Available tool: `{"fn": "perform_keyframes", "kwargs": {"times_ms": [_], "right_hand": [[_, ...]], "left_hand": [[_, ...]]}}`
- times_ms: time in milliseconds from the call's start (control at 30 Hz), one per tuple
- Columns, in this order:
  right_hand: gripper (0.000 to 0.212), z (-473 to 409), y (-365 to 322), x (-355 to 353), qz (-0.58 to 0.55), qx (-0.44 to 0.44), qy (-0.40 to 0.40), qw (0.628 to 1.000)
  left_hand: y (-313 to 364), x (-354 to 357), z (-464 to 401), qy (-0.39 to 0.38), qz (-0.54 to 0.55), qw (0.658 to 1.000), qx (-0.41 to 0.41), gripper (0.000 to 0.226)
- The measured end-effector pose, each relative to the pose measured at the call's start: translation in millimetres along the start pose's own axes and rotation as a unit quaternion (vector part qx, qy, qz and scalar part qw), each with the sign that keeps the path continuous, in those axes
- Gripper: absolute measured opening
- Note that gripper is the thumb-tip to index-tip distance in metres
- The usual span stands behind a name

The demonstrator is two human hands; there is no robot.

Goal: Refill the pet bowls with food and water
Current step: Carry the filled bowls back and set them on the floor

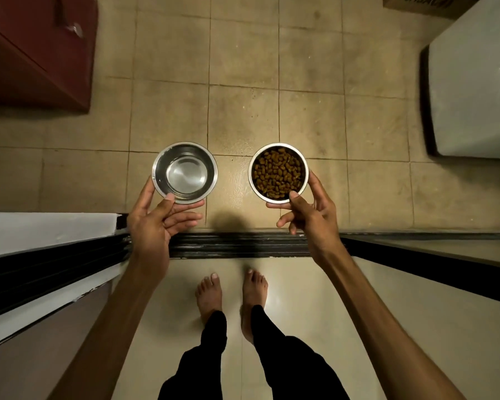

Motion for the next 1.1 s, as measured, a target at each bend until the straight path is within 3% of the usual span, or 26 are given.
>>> {"fn": "perform_keyframes", "kwargs": {"times_ms": [567, 1100], "right_hand": [[0.062, -90, 189, -6, 0.009, 0.018, 0.013, 1.0], [0.059, -178, 315, -12, -0.001, 0.025, 0.006, 1.0]], "left_hand": [[-166, -64, -110, -0.017, -0.02, 1.0, -0.007, 0.053], [-295, -95, -202, -0.014, -0.042, 0.999, -0.024, 0.051]]}}
Point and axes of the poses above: each hand's wrist, its own z-axis away from the middle knuckle, its own x-axis out of the palm, y = z × x, the point moved 7 cm from there along -z, towards the middle knuckle, and after that the axes turned 5 degrees about z, right-handed, at the moved point
